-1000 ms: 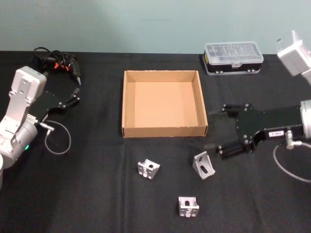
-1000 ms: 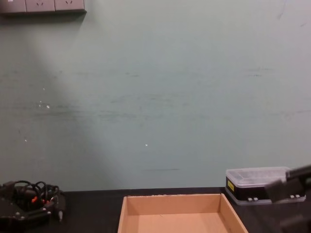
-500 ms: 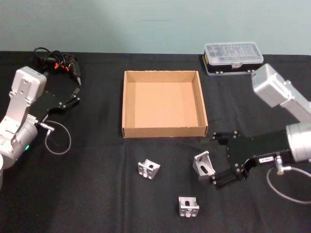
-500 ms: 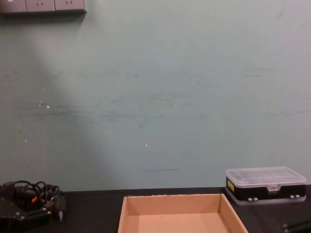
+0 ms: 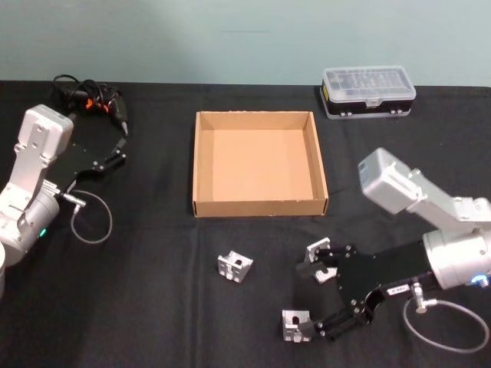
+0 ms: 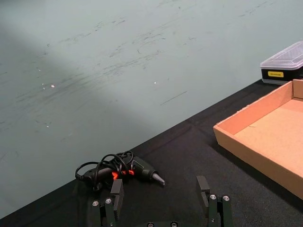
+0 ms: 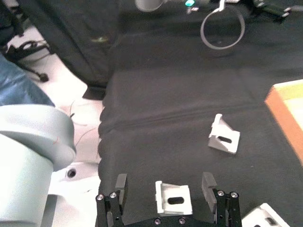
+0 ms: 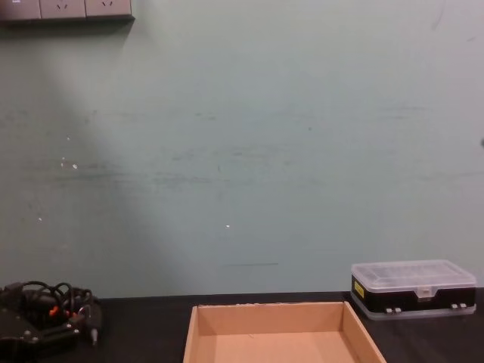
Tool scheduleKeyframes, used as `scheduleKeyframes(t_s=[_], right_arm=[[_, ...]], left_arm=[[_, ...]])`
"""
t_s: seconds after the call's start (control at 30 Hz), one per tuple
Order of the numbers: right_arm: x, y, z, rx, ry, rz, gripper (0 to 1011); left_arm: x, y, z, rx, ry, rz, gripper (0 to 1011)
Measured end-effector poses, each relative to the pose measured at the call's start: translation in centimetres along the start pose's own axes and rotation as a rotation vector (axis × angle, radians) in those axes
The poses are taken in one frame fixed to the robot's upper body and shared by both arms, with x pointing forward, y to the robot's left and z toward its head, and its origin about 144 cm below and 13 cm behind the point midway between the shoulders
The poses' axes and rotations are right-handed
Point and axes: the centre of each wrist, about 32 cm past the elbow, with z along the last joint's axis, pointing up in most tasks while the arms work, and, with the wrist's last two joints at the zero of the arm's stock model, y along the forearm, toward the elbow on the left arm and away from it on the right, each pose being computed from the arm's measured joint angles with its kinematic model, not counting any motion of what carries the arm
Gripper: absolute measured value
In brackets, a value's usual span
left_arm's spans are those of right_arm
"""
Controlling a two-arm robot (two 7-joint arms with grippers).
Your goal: Use one hand to pick up the angle iron from the table and place it into the box.
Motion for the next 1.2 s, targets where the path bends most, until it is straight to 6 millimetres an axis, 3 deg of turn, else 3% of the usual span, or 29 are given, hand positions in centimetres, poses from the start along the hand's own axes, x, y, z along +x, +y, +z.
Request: scheduleKeyframes(t_s=[0.63, 1.2], right_arm=[[-0.8, 1.3, -1.0, -0.123, -0.084, 0.025, 1002], [-0.7, 2.1, -1.4, -0.115, -0.091, 0.009, 1003]], left_arm=[[0.0, 0.0, 0.0, 0.000, 0.000, 0.000, 1000], [0.0, 0.0, 0.0, 0.000, 0.000, 0.000, 1000]])
